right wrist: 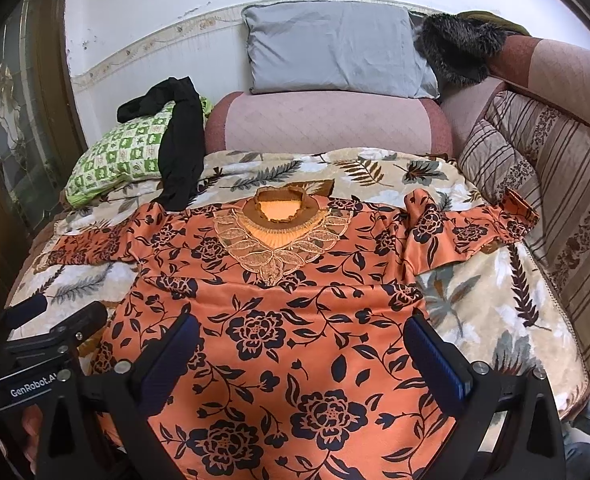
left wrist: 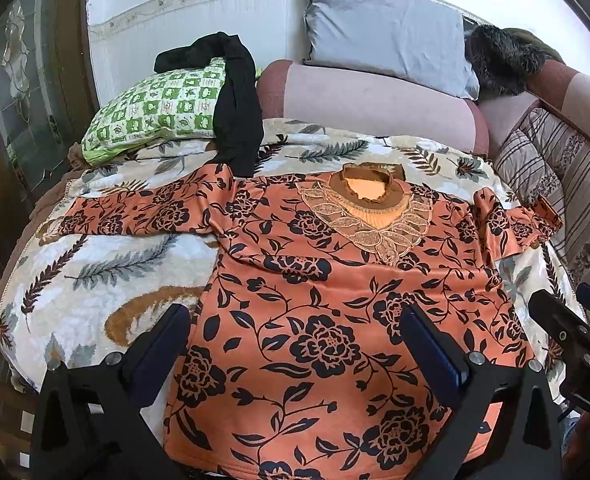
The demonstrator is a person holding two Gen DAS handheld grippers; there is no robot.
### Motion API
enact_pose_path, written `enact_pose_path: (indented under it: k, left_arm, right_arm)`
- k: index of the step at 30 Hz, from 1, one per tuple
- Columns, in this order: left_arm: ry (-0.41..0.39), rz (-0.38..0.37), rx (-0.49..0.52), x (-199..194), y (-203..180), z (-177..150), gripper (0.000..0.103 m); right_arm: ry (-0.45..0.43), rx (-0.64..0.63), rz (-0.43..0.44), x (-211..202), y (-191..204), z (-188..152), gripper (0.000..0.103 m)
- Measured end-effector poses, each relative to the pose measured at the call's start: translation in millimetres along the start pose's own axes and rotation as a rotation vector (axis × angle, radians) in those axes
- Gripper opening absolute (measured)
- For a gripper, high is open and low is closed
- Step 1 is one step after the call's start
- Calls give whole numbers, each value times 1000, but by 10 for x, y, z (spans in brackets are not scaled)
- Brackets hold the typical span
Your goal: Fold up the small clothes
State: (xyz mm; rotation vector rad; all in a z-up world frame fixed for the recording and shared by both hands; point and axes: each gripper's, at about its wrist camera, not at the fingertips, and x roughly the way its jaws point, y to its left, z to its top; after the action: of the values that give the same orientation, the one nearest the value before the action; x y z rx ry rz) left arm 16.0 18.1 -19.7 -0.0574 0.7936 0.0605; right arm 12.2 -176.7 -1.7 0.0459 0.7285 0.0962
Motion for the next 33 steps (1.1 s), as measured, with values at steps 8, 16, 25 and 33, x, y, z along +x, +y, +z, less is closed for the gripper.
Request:
enact_pose_path:
  k: [8,16,25,33]
  left_arm:
    - [204,-127,-56,619,137,-142,103]
    - [287,-70,-18,1092,141,-269,103]
    - [159,-28,-17,1374,155,8,103]
    - [250,-7,21,1871,215,-197,103]
  right_arm:
    - [62,124,86,305,-488,-17,103]
    - [78,662,149,1194,-2625,25,103]
    - [13,1233,241,2487,-4547,147,89]
    - [74,1158,113,2881,-4625,464,7]
